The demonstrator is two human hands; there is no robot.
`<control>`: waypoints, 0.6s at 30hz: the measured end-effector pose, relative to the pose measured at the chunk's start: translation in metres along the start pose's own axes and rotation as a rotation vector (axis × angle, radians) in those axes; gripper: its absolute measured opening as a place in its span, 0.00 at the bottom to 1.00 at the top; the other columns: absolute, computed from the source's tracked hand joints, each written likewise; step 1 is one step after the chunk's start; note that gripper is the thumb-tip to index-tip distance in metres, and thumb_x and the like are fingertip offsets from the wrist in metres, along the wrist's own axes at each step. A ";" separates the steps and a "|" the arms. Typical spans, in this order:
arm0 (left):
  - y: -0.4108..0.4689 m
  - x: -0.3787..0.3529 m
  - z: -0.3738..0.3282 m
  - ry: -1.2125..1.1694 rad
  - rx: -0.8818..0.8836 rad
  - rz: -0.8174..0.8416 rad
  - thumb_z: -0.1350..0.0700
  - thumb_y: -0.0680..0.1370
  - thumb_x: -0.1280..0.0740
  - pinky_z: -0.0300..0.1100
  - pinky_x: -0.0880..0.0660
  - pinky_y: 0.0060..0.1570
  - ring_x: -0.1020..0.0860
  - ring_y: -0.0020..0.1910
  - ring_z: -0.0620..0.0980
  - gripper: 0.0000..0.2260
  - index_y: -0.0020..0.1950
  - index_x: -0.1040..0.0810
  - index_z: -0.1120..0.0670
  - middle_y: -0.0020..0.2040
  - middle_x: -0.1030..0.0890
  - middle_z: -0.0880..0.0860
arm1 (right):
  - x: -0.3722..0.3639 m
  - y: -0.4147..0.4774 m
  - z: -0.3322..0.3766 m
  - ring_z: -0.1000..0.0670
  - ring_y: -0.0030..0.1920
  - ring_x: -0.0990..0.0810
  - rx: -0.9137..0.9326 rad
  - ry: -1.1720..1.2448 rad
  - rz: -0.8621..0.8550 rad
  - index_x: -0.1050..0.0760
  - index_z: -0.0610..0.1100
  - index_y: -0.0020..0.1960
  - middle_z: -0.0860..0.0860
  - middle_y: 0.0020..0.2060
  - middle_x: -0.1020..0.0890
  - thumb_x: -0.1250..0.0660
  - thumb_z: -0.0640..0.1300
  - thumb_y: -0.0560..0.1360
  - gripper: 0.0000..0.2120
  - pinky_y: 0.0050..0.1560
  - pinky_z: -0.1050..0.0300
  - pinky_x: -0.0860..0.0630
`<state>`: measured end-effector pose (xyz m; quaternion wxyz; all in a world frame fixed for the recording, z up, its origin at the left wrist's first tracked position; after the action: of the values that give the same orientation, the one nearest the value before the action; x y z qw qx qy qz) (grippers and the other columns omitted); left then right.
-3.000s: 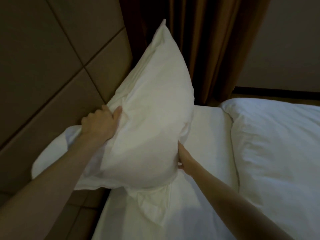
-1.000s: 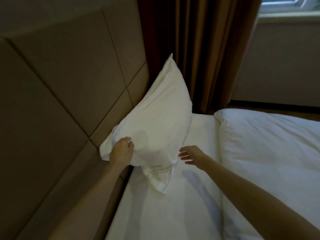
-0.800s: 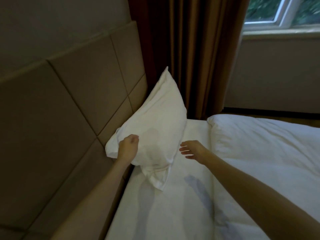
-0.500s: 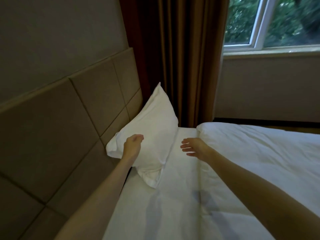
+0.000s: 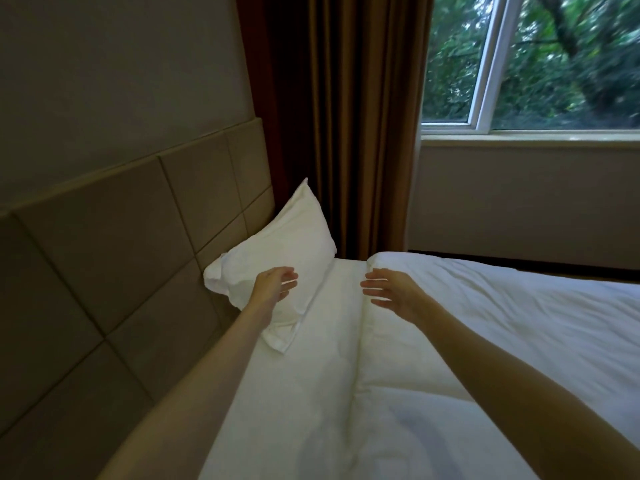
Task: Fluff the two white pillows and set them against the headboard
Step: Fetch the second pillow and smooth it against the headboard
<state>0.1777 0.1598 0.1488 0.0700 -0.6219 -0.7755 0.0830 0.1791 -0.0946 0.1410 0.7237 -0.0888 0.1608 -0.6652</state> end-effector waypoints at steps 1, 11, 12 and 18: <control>-0.011 -0.003 0.003 -0.003 0.005 0.012 0.57 0.78 0.40 0.41 0.28 0.48 0.20 0.45 0.49 0.09 0.44 0.21 0.54 0.45 0.18 0.52 | 0.003 -0.009 -0.002 0.39 0.63 0.24 0.004 0.011 0.004 0.27 0.36 0.62 0.39 0.61 0.22 0.41 0.44 0.80 0.16 0.66 0.45 0.29; -0.090 0.010 0.038 -0.013 0.068 0.143 0.55 0.80 0.43 0.46 0.30 0.58 0.21 0.54 0.55 0.12 0.55 0.24 0.60 0.55 0.19 0.58 | 0.000 -0.098 -0.031 0.39 0.61 0.23 0.070 0.036 0.003 0.26 0.38 0.58 0.39 0.59 0.21 0.40 0.46 0.79 0.13 0.67 0.44 0.29; -0.093 0.010 0.040 -0.017 0.071 0.149 0.55 0.80 0.44 0.46 0.30 0.58 0.21 0.54 0.55 0.13 0.55 0.24 0.61 0.56 0.19 0.58 | 0.000 -0.101 -0.032 0.39 0.61 0.23 0.077 0.039 0.001 0.26 0.38 0.57 0.39 0.59 0.21 0.40 0.45 0.79 0.13 0.68 0.44 0.30; -0.132 0.030 0.062 -0.021 0.109 0.205 0.55 0.80 0.43 0.49 0.30 0.61 0.21 0.54 0.55 0.13 0.56 0.23 0.61 0.55 0.19 0.58 | -0.019 -0.144 -0.069 0.40 0.60 0.22 0.043 0.092 -0.062 0.24 0.40 0.53 0.40 0.57 0.20 0.39 0.45 0.78 0.10 0.64 0.45 0.28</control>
<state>0.0322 0.1587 0.1170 0.0866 -0.6924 -0.7028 0.1384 0.0189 -0.0838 0.1279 0.6962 -0.0474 0.1768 -0.6941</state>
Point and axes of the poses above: each hand's wrist, its own y-axis towards the middle knuckle, its own x-axis out of the back of the hand, z = x × y, the point moved 4 cm from there along y, towards the middle knuckle
